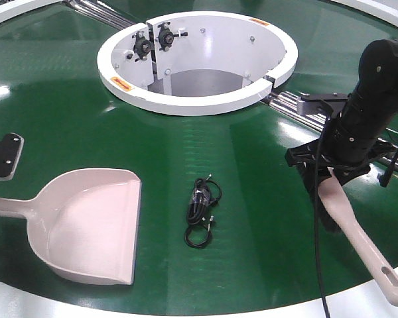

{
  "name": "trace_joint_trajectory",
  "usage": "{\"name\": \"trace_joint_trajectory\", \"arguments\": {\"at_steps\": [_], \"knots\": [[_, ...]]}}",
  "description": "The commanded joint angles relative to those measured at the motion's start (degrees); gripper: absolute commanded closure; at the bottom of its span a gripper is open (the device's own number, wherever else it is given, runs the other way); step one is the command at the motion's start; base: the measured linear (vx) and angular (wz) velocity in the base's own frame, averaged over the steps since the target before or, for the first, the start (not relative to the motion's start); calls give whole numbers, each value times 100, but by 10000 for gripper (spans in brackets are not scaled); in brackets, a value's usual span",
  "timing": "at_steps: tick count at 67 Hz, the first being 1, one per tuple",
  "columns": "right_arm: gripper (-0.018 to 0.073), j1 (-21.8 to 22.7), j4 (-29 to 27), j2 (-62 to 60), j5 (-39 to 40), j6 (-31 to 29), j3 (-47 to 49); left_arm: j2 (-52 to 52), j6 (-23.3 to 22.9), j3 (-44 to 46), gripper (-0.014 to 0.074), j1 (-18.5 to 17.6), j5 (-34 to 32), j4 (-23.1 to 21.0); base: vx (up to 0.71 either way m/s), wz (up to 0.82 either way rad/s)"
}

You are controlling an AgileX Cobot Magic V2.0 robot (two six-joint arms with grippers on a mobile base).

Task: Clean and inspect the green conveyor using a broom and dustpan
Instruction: 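Reach the left gripper to the pink dustpan handle and grasp it, then slide the dustpan with the left gripper up against the black cables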

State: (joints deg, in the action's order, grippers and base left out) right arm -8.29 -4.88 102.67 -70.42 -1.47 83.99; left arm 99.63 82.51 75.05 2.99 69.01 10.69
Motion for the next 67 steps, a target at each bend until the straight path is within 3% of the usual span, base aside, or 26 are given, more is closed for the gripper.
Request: {"name": "trace_joint_trajectory", "arguments": {"at_steps": [1, 18, 28, 44, 57, 67], "knots": [[563, -2, 3, -307, -348, -46, 132, -130, -67, 170, 7, 57, -59, 28, 0, 0], [563, -2, 3, -307, -348, -46, 132, -57, -80, 170, 14, 210, -80, 2, 0, 0], [563, -2, 3, -307, -348, -46, 132, -57, -74, 170, 64, 225, -158, 8, 0, 0], [563, -2, 3, -307, -348, -46, 132, 0, -24, 170, 287, 225, -171, -4, 0, 0], [563, -2, 3, -307, -348, -46, 132, 0, -40, 170, 589, 225, -110, -4, 0, 0], [563, -2, 3, -307, -335, -46, 132, -6, -190, 272, 605, 154, 97, -10, 0, 0]]}}
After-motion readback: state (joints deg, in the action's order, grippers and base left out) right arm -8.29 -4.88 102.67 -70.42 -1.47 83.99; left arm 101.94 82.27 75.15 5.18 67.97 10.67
